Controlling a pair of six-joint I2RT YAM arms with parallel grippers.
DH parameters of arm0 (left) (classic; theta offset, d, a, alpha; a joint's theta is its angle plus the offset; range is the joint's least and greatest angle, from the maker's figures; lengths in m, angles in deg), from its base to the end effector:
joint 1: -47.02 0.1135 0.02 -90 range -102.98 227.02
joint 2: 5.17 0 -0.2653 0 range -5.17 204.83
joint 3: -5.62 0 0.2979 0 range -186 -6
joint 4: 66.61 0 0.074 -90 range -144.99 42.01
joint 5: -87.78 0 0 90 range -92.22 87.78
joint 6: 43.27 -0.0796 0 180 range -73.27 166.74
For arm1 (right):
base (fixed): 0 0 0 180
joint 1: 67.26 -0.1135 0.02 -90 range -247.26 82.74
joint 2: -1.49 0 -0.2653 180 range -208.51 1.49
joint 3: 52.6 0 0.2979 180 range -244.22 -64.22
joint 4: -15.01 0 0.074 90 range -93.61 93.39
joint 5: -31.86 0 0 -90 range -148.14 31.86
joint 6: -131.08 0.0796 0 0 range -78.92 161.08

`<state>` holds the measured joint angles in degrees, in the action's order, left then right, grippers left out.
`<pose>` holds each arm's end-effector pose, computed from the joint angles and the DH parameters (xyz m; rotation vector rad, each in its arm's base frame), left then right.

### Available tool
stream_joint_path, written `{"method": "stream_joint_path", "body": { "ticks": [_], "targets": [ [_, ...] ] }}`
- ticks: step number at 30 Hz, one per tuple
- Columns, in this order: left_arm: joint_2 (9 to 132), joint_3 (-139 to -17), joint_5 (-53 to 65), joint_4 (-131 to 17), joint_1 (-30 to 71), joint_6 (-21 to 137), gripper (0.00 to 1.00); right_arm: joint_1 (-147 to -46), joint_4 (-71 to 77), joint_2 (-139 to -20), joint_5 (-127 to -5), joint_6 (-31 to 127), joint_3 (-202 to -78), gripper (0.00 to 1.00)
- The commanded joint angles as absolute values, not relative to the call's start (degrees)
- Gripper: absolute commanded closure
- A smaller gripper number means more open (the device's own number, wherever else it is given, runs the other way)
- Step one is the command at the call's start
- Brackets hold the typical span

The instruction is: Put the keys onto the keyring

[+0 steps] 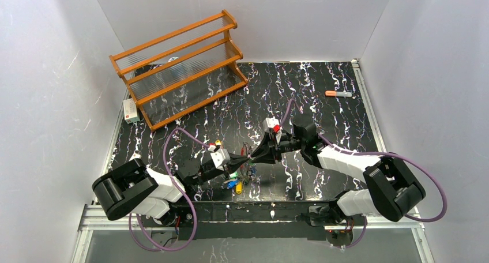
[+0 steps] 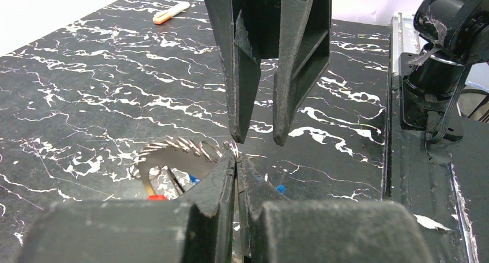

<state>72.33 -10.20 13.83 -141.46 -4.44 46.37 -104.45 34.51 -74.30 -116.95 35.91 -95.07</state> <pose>0.1388 -0.2096 0.1446 0.8301 1.1430 -0.9333 0.2103 0.2451 0.1795 -1.3349 1.3343 1.3085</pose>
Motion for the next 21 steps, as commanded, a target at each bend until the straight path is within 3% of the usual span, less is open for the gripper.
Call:
{"method": "stream_joint_path", "body": {
  "ticks": [1,21],
  "targets": [
    [71.78,-10.3,14.81,-149.64,-4.31,46.33,1.0,-104.6,39.23,-75.7,-117.73,36.74,-96.2,0.63],
    [71.96,-10.39,15.44,-149.64,-4.35,46.31,1.0,-104.74,40.4,-74.08,-115.4,34.57,-94.74,0.63]
  ]
}}
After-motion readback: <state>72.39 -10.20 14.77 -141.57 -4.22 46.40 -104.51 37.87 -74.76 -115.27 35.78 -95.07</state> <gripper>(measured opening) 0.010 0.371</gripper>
